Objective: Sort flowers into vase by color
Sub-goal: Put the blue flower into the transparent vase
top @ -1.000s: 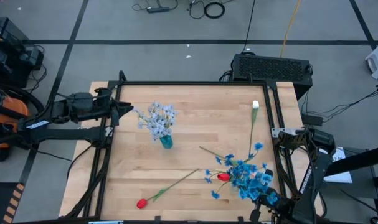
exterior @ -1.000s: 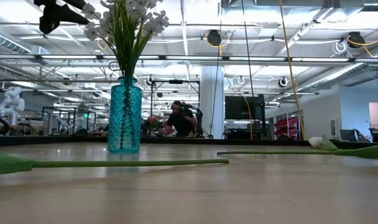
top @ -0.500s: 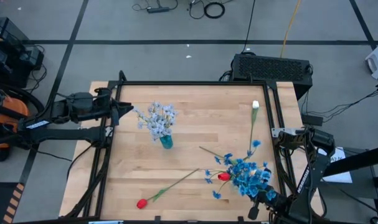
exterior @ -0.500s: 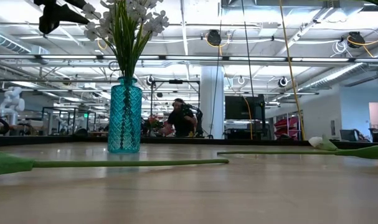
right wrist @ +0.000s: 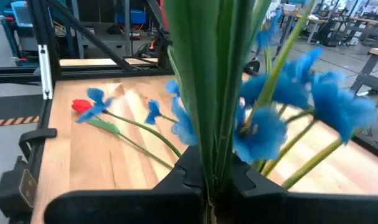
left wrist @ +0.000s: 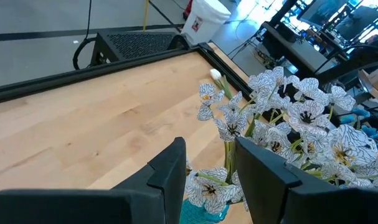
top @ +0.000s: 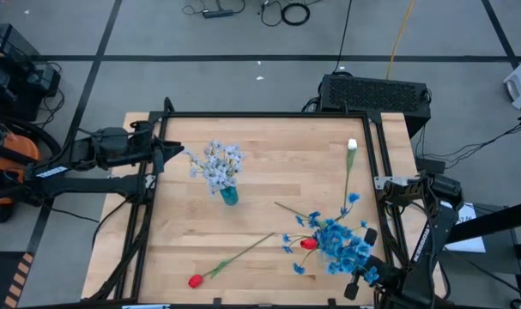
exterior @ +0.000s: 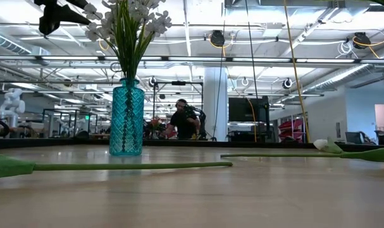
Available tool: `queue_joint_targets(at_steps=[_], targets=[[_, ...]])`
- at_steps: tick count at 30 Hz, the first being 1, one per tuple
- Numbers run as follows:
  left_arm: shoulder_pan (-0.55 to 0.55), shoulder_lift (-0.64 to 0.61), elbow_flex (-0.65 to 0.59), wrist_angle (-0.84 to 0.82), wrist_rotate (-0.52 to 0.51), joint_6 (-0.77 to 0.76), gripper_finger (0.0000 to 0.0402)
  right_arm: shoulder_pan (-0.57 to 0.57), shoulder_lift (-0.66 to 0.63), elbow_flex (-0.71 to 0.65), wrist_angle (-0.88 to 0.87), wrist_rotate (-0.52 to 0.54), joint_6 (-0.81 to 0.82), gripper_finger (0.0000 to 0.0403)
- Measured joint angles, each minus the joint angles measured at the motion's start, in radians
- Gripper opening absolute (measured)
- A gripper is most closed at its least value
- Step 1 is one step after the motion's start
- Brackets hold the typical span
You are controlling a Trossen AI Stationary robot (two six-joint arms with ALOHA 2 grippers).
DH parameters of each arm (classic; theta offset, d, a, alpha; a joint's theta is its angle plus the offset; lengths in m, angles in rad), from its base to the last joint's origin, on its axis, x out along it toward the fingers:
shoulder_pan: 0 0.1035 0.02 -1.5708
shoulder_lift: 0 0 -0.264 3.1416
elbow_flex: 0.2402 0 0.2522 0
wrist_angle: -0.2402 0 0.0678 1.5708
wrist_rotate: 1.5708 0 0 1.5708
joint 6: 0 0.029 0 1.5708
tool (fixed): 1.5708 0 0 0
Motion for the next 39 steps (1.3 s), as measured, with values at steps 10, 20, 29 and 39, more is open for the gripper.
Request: queue_joint_targets(at_steps=[10, 20, 29, 39], targets=[[0.0, 0.0, 0.0, 0.0, 0.0, -0.002, 0.0141, 0.0, 0.001, -0.164, 0.172, 0.015, 0.112, 0.0], [0.0, 0.0, 0.0, 0.0, -0.001, -0.002, 0.0141, 0.0, 0.001, -0.277, 0.384, -0.068, 0.085, 0.0023], [0.0, 0.006, 0.001, 0.0, -0.005, -0.002, 0.0141, 0.0, -0.063, -0.278, 0.439, -0.159, 0.031, 0.0055], [0.0, 0.023, 0.001, -0.002, -0.006, 0.008, 0.0141, 0.0, -0.198, -0.278, 0.436, -0.407, -0.081, 0.0147]])
